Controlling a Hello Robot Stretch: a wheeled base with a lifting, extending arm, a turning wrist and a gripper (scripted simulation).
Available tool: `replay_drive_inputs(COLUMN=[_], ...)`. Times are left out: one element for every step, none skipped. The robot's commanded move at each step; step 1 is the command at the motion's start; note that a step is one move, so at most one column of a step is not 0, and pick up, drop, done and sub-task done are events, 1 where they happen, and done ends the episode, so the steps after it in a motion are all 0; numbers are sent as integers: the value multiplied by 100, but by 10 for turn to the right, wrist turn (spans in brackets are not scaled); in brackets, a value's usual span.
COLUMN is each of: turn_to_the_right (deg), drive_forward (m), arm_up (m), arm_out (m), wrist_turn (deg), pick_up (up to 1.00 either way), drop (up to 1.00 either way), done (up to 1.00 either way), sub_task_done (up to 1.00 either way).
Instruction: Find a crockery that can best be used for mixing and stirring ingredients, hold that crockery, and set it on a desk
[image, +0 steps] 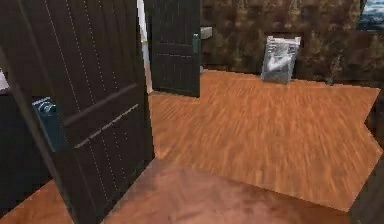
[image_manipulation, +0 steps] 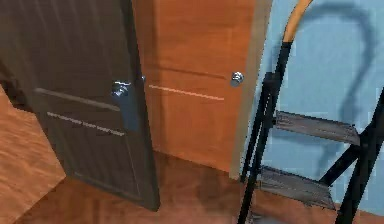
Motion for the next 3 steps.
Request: replay_drive_inputs(turn_to_the_right=[0,-30,0], drive_forward=[100,0,90], arm_up=[0,0,0], arm_out=[0,0,0], wrist_turn=[0,0,0], pick_up=[0,0,0], drop=[0,0,0], done=[0,0,0], sub_task_done=[0,0,0])
